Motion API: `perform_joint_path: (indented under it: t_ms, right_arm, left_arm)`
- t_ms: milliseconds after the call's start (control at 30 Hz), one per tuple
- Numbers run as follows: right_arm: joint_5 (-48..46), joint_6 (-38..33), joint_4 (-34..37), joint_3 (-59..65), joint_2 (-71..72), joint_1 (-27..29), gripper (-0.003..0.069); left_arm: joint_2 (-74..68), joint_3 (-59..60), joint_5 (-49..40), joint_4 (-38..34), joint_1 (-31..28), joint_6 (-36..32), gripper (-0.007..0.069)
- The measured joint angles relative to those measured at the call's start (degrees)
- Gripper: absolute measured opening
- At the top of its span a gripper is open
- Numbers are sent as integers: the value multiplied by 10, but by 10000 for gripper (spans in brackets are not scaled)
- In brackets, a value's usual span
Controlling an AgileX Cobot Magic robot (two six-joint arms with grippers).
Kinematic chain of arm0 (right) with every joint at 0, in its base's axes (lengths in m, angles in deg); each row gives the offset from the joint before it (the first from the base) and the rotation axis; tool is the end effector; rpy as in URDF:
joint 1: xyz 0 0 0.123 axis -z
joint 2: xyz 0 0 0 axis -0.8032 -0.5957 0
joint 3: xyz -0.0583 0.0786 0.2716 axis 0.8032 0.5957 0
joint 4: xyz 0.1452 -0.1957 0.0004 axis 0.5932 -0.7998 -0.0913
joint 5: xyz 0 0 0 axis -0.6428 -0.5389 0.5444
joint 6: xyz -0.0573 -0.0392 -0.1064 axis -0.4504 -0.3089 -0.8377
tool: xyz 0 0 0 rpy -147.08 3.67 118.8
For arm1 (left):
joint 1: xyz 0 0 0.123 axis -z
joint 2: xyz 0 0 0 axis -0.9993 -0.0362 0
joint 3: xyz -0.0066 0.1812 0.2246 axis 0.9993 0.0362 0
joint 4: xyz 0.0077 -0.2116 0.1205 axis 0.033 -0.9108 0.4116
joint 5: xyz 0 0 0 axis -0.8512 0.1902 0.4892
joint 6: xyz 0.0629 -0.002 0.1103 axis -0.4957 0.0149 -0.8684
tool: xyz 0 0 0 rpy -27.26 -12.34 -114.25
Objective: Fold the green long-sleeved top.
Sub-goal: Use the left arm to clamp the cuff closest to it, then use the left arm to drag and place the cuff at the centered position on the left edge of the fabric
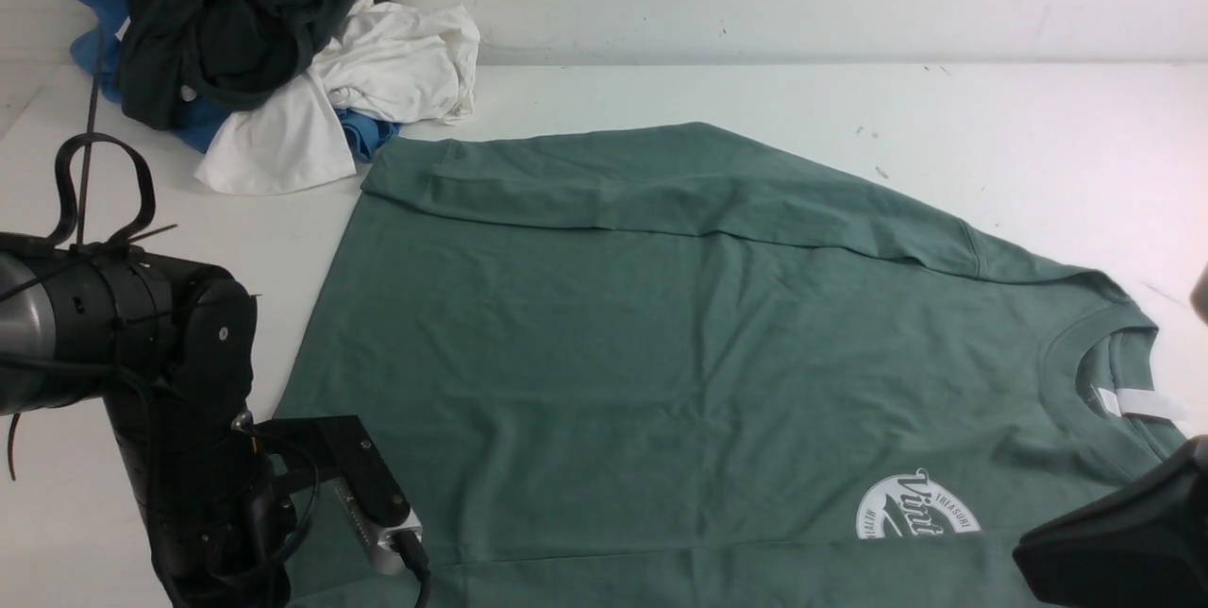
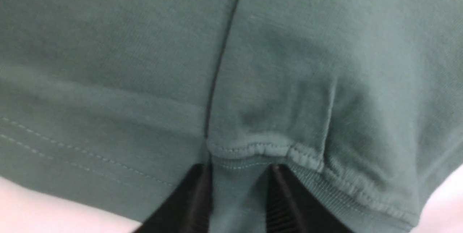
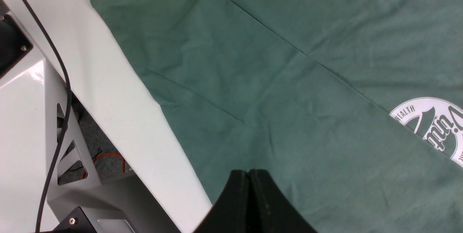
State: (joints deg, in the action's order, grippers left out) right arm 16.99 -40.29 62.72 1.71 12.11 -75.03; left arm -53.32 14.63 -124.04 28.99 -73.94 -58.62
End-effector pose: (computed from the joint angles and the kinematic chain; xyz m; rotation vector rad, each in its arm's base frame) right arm 0.1084 0.1062 0.3131 -1.0251 2.3885 0.6582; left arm 0.2312 -0.0643 0.1269 -1.3585 -2.6446 0.1360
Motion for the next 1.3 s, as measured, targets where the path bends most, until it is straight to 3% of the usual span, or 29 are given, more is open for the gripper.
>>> perform_joint_path:
  t_ms: [267, 500, 833, 1000, 1300]
  right_arm:
    - [1, 0, 0, 0, 0, 0, -15]
    - [2, 0, -3, 0, 0, 0, -15]
    - [22, 8, -28, 0, 0, 0, -15]
    - [40, 84, -103, 0, 0, 0, -15]
    - [101, 289, -317, 0, -70, 0, 0]
  left_arm:
    - [1, 0, -2, 1, 0, 0, 8]
    - [52, -16, -21, 0, 0, 3, 2]
    - [112, -141, -97, 0, 0, 54, 2]
    - [112, -222, -110, 0, 0, 56, 2]
    - [104, -330, -137, 0, 0, 56, 2]
